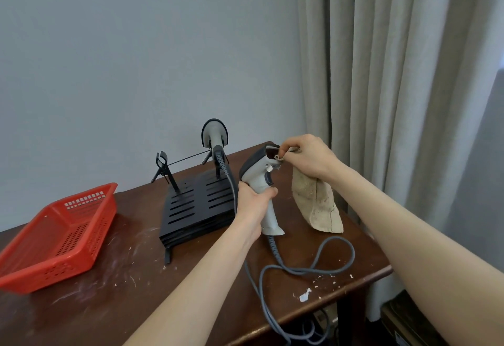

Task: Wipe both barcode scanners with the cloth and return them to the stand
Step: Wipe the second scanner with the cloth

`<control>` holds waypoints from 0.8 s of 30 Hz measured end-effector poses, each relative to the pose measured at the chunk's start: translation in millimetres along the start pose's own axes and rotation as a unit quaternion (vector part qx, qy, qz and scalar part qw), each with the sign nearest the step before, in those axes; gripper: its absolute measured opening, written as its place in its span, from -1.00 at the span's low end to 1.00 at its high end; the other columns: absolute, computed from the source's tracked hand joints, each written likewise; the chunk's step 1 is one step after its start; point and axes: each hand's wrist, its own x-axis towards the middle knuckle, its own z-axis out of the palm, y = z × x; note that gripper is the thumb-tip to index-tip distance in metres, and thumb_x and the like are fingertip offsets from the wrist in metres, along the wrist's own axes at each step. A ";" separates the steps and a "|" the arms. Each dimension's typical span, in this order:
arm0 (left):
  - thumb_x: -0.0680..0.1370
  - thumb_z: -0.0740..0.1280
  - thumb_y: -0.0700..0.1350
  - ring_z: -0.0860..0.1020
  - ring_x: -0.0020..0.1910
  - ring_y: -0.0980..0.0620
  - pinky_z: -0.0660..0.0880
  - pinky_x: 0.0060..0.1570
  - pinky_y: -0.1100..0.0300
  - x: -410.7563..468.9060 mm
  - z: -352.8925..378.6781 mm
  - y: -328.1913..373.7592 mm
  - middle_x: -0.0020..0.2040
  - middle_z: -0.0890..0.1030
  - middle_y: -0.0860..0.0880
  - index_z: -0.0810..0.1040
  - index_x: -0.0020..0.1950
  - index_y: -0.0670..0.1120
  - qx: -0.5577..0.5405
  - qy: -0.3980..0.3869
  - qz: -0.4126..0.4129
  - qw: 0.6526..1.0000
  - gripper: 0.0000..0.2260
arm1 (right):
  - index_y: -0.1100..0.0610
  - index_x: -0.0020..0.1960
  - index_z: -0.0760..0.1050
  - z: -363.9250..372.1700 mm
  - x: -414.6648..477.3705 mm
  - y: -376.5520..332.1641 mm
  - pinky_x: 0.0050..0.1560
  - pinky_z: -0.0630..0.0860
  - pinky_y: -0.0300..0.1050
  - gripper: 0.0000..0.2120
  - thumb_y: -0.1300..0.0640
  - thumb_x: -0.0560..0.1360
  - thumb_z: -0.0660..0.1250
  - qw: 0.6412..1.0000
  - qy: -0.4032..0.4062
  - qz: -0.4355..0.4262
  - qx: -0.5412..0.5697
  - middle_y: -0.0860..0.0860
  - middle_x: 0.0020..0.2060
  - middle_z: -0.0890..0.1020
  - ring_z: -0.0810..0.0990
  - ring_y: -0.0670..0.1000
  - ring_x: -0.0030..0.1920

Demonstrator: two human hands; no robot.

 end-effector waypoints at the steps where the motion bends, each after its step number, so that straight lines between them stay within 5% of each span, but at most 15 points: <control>1: 0.45 0.43 -0.25 0.52 0.13 -0.09 0.46 0.21 -0.02 -0.4 0.0 0.0 0.13 0.53 -0.11 0.34 0.29 -0.14 0.003 -0.002 0.004 1.000 -0.53 | -0.13 -0.25 0.51 -0.3 -0.8 0.1 -0.22 0.43 -0.11 -0.80 0.13 0.46 0.22 1.000 0.006 -0.005 -0.030 -0.10 -0.28 0.53 0.51 0.07 -0.20; 6: 0.44 0.43 -0.27 0.53 0.09 -0.07 0.48 0.19 0.01 -1.1 0.4 -1.4 0.09 0.53 -0.08 0.34 0.29 -0.13 0.004 -0.006 0.008 1.000 -0.53 | -0.05 -0.02 0.61 -1.6 2.1 -8.8 -0.17 0.34 -0.14 -0.71 0.21 0.48 0.17 0.966 0.061 0.008 -0.251 0.01 -0.03 0.61 0.58 0.15 -0.05; 10: 0.44 0.44 -0.26 0.53 0.13 -0.09 0.46 0.23 -0.04 2.2 -3.8 -0.9 0.14 0.54 -0.12 0.37 0.28 -0.12 -0.014 0.002 -0.004 1.000 -0.54 | -0.06 -0.04 0.64 -5.7 4.4 -0.8 -0.10 0.48 -0.09 -0.72 0.16 0.45 0.19 0.986 0.105 0.019 -0.128 0.03 0.00 0.65 0.59 0.16 0.00; 13: 0.44 0.44 -0.26 0.53 0.14 -0.10 0.46 0.23 -0.04 3.1 -5.8 -2.3 0.15 0.55 -0.13 0.37 0.28 -0.14 -0.021 0.007 -0.008 1.000 -0.55 | -0.12 -0.10 0.64 1.6 -2.6 -2.8 -0.01 0.53 -0.04 -0.73 0.15 0.43 0.21 0.998 0.057 -0.024 -0.027 -0.02 -0.04 0.65 0.58 0.08 0.00; 18: 0.44 0.44 -0.27 0.54 0.13 -0.11 0.46 0.23 -0.05 2.5 -6.0 -4.4 0.13 0.55 -0.13 0.38 0.27 -0.14 -0.023 0.004 -0.018 1.000 -0.56 | -0.12 -0.01 0.63 6.5 0.4 1.9 -0.14 0.42 -0.11 -0.69 0.16 0.47 0.17 0.988 0.053 -0.005 -0.142 0.00 0.00 0.64 0.58 0.13 -0.01; 24: 0.43 0.45 -0.25 0.53 0.13 -0.10 0.46 0.23 -0.05 5.8 -5.9 -5.4 0.14 0.55 -0.14 0.39 0.28 -0.14 -0.021 0.001 -0.021 1.000 -0.54 | -0.17 -0.13 0.59 5.4 2.2 -3.3 -0.13 0.49 -0.10 -0.74 0.14 0.46 0.19 0.998 0.015 -0.024 -0.065 -0.01 -0.04 0.65 0.59 0.09 -0.05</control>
